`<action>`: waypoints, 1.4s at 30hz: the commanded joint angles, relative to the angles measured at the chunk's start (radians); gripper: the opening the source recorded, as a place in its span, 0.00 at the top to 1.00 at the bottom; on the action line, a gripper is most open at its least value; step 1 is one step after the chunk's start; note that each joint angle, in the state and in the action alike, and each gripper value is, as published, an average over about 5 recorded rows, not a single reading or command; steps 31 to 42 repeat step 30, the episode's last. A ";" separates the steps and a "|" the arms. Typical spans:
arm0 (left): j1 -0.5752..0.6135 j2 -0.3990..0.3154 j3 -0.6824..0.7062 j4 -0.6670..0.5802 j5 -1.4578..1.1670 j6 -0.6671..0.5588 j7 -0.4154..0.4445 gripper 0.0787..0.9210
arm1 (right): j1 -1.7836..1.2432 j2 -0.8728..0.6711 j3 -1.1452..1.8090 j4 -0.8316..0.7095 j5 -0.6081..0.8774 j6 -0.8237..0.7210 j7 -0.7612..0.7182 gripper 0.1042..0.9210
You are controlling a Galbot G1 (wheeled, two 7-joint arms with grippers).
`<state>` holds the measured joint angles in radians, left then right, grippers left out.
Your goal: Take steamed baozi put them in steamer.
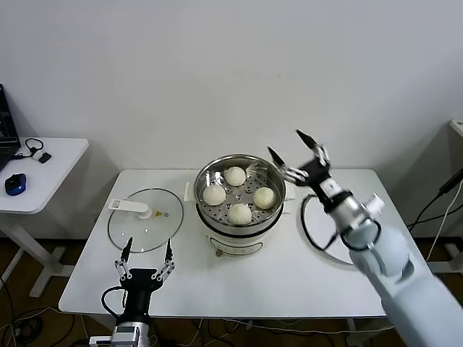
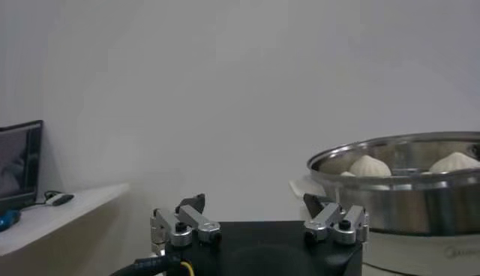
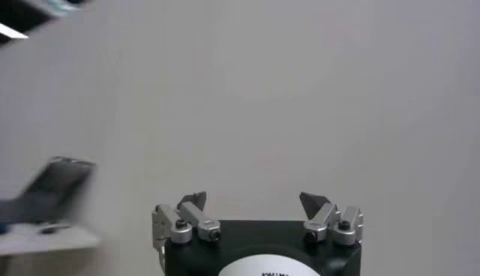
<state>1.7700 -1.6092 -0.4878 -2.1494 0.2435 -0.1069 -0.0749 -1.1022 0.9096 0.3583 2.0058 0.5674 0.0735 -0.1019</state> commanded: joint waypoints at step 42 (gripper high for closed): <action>0.016 -0.016 0.012 -0.001 0.018 -0.013 -0.009 0.12 | -0.621 0.380 0.388 0.039 -0.085 0.192 0.002 0.12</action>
